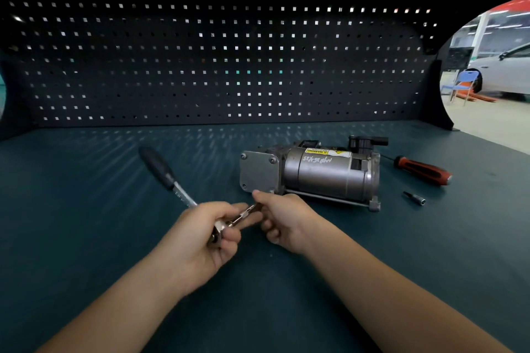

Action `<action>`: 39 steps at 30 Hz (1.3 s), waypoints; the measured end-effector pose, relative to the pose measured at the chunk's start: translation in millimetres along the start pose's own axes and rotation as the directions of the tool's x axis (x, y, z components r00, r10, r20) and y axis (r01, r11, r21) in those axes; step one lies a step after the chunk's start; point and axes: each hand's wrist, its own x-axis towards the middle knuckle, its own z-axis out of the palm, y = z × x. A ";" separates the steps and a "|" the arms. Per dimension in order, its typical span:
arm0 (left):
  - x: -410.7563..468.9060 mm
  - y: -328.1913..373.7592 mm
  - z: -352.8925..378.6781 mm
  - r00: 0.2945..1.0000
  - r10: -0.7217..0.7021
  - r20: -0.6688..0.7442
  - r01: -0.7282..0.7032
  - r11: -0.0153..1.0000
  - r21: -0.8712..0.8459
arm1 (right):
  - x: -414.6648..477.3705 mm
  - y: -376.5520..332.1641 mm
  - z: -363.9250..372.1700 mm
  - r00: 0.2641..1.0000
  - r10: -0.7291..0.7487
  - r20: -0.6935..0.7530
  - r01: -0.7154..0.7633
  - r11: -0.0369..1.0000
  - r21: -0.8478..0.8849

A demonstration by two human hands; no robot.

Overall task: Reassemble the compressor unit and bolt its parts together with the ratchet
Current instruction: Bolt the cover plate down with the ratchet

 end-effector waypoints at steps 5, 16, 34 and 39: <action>3.6 -13.2 -12.8 0.788 0.445 0.425 -0.392 -0.170 0.904 | -2.6 4.0 -2.0 0.988 -0.149 -0.031 0.145 0.983 -0.115; -3.6 3.0 -1.2 0.985 -0.144 0.092 0.151 0.985 -0.077 | -1.5 1.3 0.9 0.990 -0.110 -0.094 0.103 0.992 -0.076; -2.6 -9.2 0.8 0.990 0.126 0.057 -0.137 0.948 0.287 | -4.7 1.8 0.7 0.974 -0.180 -0.137 0.167 0.980 -0.104; 3.2 3.6 -7.2 0.993 -0.077 0.085 0.087 0.988 -0.131 | -3.3 1.1 1.0 0.979 -0.179 -0.102 0.168 0.980 -0.104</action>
